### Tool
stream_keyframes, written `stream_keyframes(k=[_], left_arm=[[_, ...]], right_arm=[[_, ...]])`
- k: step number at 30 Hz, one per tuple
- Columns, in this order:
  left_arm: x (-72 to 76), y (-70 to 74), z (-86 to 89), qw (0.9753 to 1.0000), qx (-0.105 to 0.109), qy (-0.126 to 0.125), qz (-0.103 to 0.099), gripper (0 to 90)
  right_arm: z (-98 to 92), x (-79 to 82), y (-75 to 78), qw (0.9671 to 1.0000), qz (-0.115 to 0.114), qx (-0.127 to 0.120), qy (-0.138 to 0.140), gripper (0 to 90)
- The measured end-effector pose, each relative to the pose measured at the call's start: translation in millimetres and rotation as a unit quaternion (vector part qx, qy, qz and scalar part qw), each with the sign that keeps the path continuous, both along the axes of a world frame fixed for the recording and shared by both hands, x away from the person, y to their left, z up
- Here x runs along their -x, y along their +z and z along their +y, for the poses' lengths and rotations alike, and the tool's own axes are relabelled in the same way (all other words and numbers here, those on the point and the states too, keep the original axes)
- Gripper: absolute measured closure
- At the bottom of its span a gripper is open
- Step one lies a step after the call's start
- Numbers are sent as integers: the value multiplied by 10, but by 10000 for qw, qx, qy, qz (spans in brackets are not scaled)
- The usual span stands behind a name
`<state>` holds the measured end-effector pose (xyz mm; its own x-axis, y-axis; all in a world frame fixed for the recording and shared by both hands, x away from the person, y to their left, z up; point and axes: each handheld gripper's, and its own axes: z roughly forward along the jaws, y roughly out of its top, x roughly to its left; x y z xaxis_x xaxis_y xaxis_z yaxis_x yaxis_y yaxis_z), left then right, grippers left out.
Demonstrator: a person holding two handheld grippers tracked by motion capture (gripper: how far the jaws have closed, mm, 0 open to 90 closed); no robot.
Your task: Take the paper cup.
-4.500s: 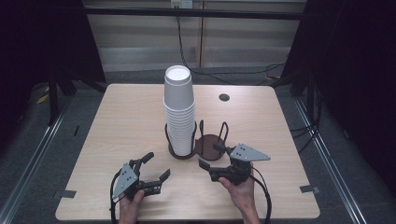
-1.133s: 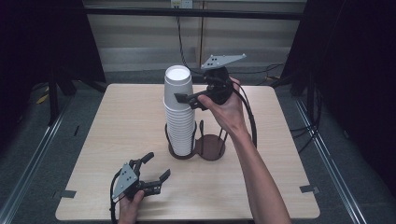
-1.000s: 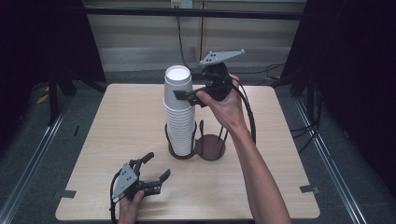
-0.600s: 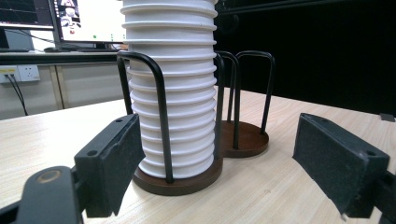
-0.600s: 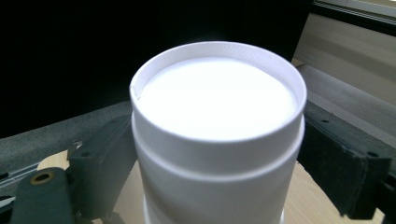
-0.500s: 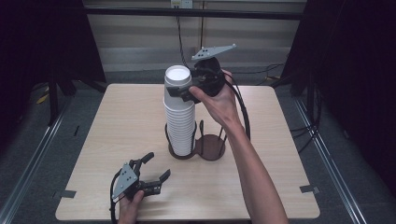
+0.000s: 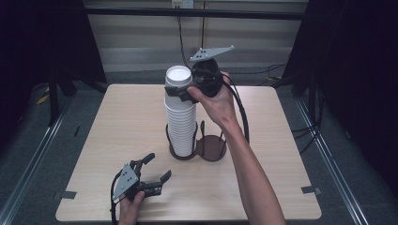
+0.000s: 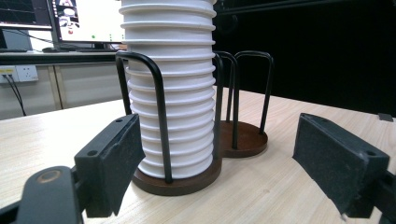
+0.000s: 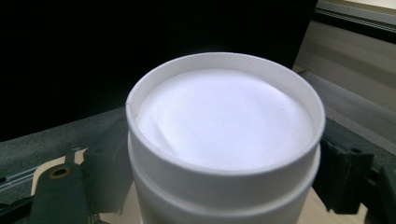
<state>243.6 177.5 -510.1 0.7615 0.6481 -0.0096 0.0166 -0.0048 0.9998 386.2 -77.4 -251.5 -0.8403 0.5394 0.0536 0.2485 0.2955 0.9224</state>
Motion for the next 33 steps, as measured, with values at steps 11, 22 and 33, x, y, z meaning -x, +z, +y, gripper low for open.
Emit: stream_keyframes(k=[11,22,33], left_arm=[[1,0,-1,10000,5,-3,3,156],[-1,1,3,10000,-21,5,-13,156],[3,-1,-3,10000,15,-5,17,157]], right_arm=[[8,13,10,10000,-16,-2,-50,196],[-22,45,108,9995,-158,-275,-35,200],[-69,81,212,9981,-281,-542,-32,207]])
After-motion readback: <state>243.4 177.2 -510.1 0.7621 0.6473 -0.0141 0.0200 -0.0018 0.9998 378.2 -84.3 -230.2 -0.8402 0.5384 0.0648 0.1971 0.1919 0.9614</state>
